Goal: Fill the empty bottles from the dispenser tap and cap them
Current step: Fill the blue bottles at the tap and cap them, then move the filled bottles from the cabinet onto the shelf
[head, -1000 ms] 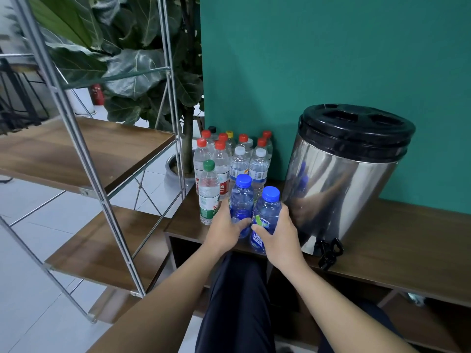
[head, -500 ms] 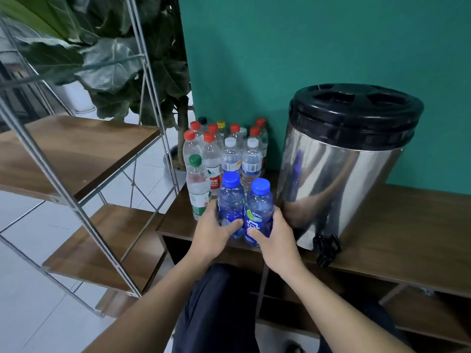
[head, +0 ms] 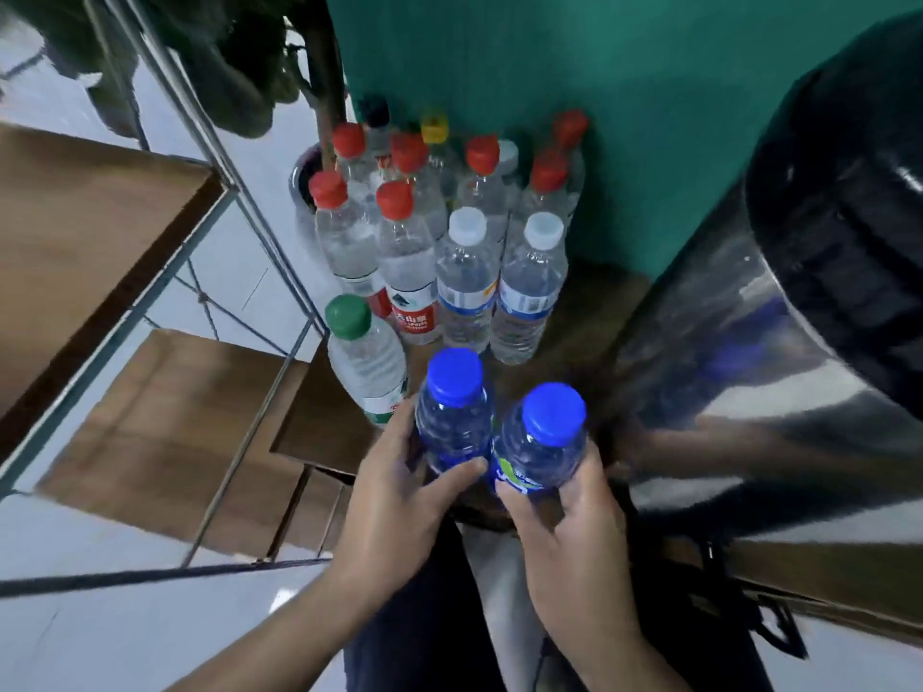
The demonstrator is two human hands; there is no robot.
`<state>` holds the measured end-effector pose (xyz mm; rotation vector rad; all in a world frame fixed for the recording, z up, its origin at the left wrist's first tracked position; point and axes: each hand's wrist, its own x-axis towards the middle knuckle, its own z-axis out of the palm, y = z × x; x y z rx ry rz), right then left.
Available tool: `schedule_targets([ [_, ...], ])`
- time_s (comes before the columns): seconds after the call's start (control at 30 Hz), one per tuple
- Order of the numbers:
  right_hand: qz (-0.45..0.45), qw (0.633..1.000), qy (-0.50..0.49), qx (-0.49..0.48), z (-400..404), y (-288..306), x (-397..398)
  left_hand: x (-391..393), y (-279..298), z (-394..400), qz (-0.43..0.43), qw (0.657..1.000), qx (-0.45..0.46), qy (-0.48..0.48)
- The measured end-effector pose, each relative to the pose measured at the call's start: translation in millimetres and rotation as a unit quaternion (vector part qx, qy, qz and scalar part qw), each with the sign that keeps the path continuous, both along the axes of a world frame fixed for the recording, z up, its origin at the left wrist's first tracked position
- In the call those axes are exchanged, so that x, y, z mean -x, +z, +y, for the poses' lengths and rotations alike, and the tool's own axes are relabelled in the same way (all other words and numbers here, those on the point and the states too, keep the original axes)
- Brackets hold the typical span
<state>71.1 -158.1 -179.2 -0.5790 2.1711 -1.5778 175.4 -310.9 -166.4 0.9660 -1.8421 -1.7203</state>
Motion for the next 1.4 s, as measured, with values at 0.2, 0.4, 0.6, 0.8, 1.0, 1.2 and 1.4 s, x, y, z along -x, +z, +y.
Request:
schedule_targets([
  [0.2,-0.043,0.996,0.025,-0.072,8.3,75.2,-2.9,-10.8,72.9,4.9,-0.044,0.998,-0.045,0.006],
  [0.4,-0.029,0.991,0.058,-0.119,13.9,205.3,-7.6,-21.9,208.0,8.3,-0.035,0.998,-0.052,-0.009],
  [0.6,0.001,0.991,0.092,-0.093,-1.1,324.2,-6.0,-29.1,325.2,-9.5,-0.031,0.998,-0.035,-0.031],
  [0.8,0.041,0.992,0.111,-0.054,-20.3,407.0,-3.1,-39.6,407.1,-35.4,-0.009,0.997,0.019,-0.071],
  [1.0,0.051,0.989,0.140,-0.004,-41.1,473.2,-7.6,-48.2,464.9,-56.8,0.012,0.994,0.051,-0.097],
  [1.2,0.102,0.976,0.190,-0.013,-34.7,535.9,1.5,-57.8,525.3,-49.4,0.053,0.988,0.107,-0.099],
  [1.4,0.169,0.947,0.266,0.059,-40.6,614.2,19.6,-71.3,598.3,-33.3,0.087,0.978,0.176,-0.067],
])
